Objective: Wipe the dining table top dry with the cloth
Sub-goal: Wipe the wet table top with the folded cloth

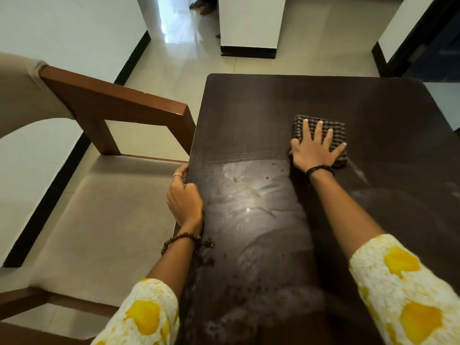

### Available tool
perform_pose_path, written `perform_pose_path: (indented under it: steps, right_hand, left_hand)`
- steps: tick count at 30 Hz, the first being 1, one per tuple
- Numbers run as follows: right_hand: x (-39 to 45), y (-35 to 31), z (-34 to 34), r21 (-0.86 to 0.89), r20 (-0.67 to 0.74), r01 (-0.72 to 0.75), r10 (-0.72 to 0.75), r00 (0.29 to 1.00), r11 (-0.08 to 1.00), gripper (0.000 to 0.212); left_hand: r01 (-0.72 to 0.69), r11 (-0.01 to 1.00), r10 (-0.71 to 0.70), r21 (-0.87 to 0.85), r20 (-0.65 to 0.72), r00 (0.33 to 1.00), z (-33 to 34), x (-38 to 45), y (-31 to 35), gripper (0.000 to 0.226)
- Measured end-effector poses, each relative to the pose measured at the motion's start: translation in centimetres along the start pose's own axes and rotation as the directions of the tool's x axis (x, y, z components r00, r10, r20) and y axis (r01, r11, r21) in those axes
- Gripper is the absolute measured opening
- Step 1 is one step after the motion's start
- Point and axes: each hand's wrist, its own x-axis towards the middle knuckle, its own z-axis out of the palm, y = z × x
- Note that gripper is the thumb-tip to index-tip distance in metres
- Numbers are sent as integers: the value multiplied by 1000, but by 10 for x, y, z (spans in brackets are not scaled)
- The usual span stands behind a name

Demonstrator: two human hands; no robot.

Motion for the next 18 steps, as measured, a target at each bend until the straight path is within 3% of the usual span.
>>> perform_pose_path:
  steps: [3, 6, 10, 14, 18]
  right_hand:
    - [-16, -43, 15, 7, -22, 37, -37, 999, 999, 61]
    - [-46, -107, 36, -23, 5, 222, -222, 975, 975, 62]
    - [-76, -170, 54, -75, 113, 499, -490, 864, 863, 58]
    - [-63, -145, 48, -56, 139, 637, -625, 768, 769, 55]
    - [-31, -67, 29, -36, 26, 525, -524, 851, 850, 56]
  left_hand:
    - [-5, 1000, 5, 8, -1, 1000, 0, 1, 1, 48]
    - [-2, 1000, 2, 18, 9, 1000, -2, 2, 0, 47]
    - [-45, 998, 44, 37, 20, 999, -2, 2, 1, 38]
    - [-81, 988, 76, 131, 38, 996, 0, 6, -3, 37]
    - [-158, 948, 150, 276, 49, 987, 4, 4, -3, 34]
